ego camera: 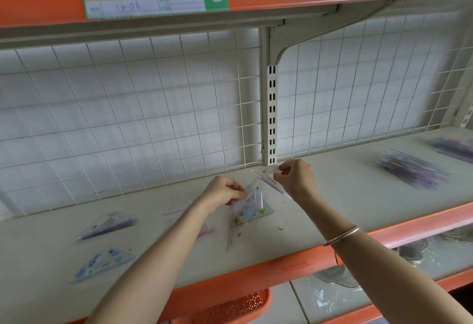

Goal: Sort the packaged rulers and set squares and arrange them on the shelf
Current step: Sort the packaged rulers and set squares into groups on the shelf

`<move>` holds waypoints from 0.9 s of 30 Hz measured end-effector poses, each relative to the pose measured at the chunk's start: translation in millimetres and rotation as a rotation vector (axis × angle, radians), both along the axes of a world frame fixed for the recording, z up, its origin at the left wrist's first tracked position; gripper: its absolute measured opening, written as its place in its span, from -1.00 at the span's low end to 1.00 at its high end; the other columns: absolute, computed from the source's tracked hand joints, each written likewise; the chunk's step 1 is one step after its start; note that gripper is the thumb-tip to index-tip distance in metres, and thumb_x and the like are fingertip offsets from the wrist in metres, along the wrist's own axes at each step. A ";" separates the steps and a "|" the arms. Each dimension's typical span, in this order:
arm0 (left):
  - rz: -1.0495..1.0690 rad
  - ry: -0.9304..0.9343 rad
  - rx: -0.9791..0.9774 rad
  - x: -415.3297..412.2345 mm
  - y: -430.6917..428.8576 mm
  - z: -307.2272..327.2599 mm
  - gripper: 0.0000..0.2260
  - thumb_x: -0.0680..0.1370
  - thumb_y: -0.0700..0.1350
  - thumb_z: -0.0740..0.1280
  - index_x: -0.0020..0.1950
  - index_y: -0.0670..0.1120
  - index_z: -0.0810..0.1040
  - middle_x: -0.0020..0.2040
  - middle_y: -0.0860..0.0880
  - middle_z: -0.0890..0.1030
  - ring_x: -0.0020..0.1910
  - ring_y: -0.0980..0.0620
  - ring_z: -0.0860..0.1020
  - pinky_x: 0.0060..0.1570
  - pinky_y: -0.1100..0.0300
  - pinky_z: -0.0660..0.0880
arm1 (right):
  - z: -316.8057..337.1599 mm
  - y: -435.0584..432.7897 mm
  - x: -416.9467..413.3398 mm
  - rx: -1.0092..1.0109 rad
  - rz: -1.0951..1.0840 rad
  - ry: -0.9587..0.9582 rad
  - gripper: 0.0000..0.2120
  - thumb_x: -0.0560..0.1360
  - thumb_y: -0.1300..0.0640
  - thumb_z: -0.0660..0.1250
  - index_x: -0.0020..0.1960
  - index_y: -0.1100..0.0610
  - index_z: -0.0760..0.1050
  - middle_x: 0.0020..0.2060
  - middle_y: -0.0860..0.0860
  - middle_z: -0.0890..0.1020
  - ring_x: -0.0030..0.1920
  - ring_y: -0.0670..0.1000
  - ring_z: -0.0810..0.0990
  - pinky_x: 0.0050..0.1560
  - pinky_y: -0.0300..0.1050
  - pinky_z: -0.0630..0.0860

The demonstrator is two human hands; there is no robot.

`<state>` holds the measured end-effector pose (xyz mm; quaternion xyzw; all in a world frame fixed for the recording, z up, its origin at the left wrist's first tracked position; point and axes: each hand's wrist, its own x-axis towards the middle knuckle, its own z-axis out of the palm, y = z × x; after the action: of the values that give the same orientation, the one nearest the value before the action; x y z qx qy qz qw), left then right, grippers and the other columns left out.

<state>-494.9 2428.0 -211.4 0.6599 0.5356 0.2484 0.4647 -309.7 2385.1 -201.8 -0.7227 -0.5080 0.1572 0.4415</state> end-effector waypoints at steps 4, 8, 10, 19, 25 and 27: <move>0.112 -0.228 -0.049 -1.7 0.6 5.7 -0.91 0.43 -0.34 0.45 -0.20 -0.20 0.58 -0.29 -0.12 0.61 -0.40 0.07 0.52 -0.36 0.32 0.51 | 1.6 2.2 -3.4 0.023 0.001 0.123 -0.80 0.38 0.25 0.44 -0.02 0.28 0.61 -0.18 0.14 0.67 -0.14 0.13 0.64 -0.01 0.00 0.59; 0.184 -0.432 -0.062 2.5 -2.6 8.0 -0.89 0.44 -0.40 0.41 -0.21 -0.25 0.53 -0.26 -0.16 0.61 -0.36 0.02 0.59 -0.26 0.28 0.60 | 0.9 4.5 -8.8 0.012 0.026 0.248 -0.86 0.36 0.28 0.46 -0.11 0.29 0.59 -0.24 0.17 0.66 -0.25 0.15 0.67 -0.15 0.12 0.63; 0.192 -0.488 -0.062 5.7 -6.1 9.8 -0.87 0.44 -0.43 0.40 -0.23 -0.26 0.51 -0.25 -0.18 0.60 -0.34 -0.01 0.61 -0.21 0.24 0.62 | 1.0 4.6 -11.9 0.010 0.045 0.315 -0.87 0.37 0.29 0.47 -0.13 0.30 0.57 -0.21 0.22 0.65 -0.27 0.15 0.67 -0.19 0.10 0.65; 0.073 -0.498 -0.042 10.8 -13.0 11.2 -0.85 0.43 -0.45 0.39 -0.18 -0.26 0.48 -0.21 -0.22 0.62 -0.25 -0.06 0.65 -0.14 0.20 0.63 | 2.8 6.4 -19.8 -0.050 0.082 0.529 -0.75 0.32 0.29 0.54 -0.09 0.31 0.54 -0.22 0.21 0.64 -0.30 0.14 0.66 -0.25 0.00 0.65; -0.041 -0.357 0.051 9.6 -16.0 9.4 -0.82 0.42 -0.46 0.39 -0.17 -0.20 0.52 -0.19 -0.16 0.64 -0.21 -0.01 0.63 -0.12 0.24 0.61 | 3.4 4.7 -19.8 -0.129 0.121 0.601 -0.81 0.31 0.39 0.51 -0.13 0.33 0.54 -0.21 0.24 0.64 -0.30 0.15 0.65 -0.29 -0.02 0.65; -0.074 -0.266 0.103 7.4 -15.0 8.8 -0.80 0.41 -0.44 0.40 -0.13 -0.15 0.57 -0.17 -0.10 0.64 -0.17 0.02 0.62 -0.08 0.25 0.59 | 2.6 4.6 -19.2 -0.135 0.112 0.597 -0.86 0.32 0.41 0.48 -0.18 0.32 0.55 -0.20 0.25 0.63 -0.29 0.17 0.64 -0.29 -0.02 0.65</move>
<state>-487.5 2412.9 -202.6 0.6634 0.4310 0.3434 0.5062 -328.9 2389.7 -199.2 -0.6431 -0.3832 0.4201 0.5129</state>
